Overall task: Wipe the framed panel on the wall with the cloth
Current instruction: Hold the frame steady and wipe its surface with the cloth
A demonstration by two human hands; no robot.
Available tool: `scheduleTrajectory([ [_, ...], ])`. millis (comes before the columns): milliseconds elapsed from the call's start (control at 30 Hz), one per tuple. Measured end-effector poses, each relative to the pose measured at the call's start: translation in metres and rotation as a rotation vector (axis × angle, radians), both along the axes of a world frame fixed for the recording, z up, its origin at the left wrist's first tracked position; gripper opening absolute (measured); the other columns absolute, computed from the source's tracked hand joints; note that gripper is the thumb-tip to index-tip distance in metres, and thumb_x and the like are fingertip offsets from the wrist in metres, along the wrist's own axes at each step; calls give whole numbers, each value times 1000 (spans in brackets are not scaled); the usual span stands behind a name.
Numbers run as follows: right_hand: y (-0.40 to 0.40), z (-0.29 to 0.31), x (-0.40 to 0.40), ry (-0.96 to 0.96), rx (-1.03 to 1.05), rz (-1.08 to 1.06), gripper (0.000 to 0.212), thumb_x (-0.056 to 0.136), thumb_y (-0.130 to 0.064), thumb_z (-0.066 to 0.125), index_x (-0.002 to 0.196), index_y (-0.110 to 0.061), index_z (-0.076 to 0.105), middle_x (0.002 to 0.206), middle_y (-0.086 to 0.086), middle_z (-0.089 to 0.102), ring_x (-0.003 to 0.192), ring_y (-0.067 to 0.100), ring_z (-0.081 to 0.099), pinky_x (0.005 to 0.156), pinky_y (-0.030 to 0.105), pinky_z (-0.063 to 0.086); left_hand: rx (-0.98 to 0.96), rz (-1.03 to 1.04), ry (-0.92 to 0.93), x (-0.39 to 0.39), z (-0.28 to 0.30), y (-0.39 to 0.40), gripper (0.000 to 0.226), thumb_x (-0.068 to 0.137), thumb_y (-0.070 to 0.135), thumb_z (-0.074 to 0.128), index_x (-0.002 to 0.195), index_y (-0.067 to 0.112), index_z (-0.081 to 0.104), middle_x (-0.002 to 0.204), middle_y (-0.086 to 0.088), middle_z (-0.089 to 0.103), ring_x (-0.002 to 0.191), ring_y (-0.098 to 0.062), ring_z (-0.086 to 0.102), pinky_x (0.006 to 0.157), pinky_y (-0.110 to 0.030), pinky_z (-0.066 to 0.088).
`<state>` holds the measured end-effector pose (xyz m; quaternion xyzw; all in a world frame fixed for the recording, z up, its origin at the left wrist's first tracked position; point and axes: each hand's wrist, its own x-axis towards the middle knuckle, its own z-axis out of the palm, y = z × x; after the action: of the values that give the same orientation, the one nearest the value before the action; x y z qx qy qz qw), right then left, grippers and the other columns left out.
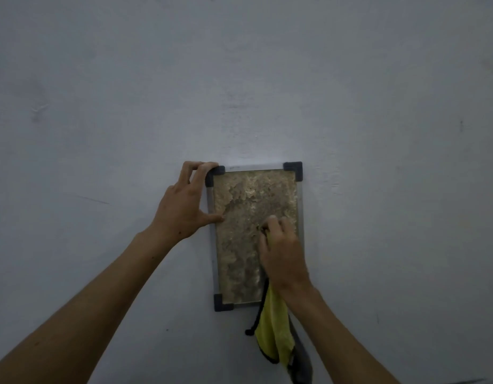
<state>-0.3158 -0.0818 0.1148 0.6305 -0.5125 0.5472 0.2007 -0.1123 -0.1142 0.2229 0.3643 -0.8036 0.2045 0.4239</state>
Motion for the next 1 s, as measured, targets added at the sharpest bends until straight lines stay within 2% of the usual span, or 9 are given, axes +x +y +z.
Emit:
scheduleTrajectory([
  [100, 4, 7, -21, -218, -66, -52, 11, 98, -10, 58, 107, -5, 59, 103, 9, 54, 75, 14, 51, 63, 24, 51, 3, 5, 7, 0, 0, 0, 108, 59, 41, 95, 147, 26, 35, 139, 0, 33, 75, -22, 57, 72, -40, 56],
  [167, 2, 9, -23, -249, -82, -92, 9, 98, -9, 57, 106, -5, 58, 101, 9, 53, 70, 12, 47, 57, 14, 42, 5, 8, 15, -1, -1, 0, 109, 58, 40, 96, 147, 26, 35, 139, 1, 32, 76, -23, 58, 71, -41, 58],
  [267, 0, 8, -11, -241, -75, -104, 11, 99, -9, 55, 109, -4, 58, 102, 10, 54, 71, 12, 49, 56, 12, 41, 13, 11, 21, -3, -1, -1, 109, 58, 39, 96, 147, 26, 35, 139, 1, 32, 77, -25, 60, 71, -42, 59],
  [333, 0, 3, 2, -81, -56, -80, 17, 100, -8, 55, 116, -4, 57, 108, 12, 56, 78, 17, 57, 63, 22, 53, 9, 16, 16, -2, -1, -1, 109, 58, 40, 96, 147, 26, 35, 139, 1, 32, 77, -25, 60, 71, -42, 58],
  [433, -1, -3, 8, 122, -4, -42, 23, 102, -13, 53, 124, -7, 56, 114, 10, 55, 82, 18, 60, 66, 22, 56, 6, 22, 12, 0, -1, -2, 110, 58, 41, 96, 147, 26, 34, 139, 2, 32, 76, -23, 59, 71, -41, 57],
  [633, -1, 15, -14, -164, -149, -12, 8, 100, -6, 54, 107, -6, 58, 104, 8, 52, 76, 18, 56, 65, 31, 58, 10, 19, 14, -3, 0, 1, 108, 59, 41, 95, 148, 27, 35, 139, 2, 33, 78, -23, 59, 72, -41, 57],
  [700, 0, 16, -12, -152, -134, -39, 10, 100, -5, 53, 109, -7, 57, 105, 9, 52, 77, 19, 57, 66, 31, 59, 17, 22, 13, -3, 1, 1, 109, 59, 41, 95, 148, 27, 34, 139, 2, 32, 78, -24, 60, 73, -42, 58],
  [833, 1, -4, 6, 61, 3, -23, 19, 100, -9, 54, 119, -10, 56, 112, 7, 52, 83, 18, 58, 69, 27, 57, 17, 28, 13, -2, 0, 1, 109, 58, 41, 96, 147, 27, 34, 138, 2, 32, 78, -23, 59, 73, -43, 58],
  [1000, 5, 19, -11, -142, -119, 53, 12, 97, -4, 57, 108, -9, 59, 106, 7, 52, 81, 17, 56, 71, 28, 56, 27, 30, 10, -4, 1, 2, 109, 59, 42, 95, 148, 26, 34, 139, 1, 32, 80, -24, 60, 75, -44, 59],
])
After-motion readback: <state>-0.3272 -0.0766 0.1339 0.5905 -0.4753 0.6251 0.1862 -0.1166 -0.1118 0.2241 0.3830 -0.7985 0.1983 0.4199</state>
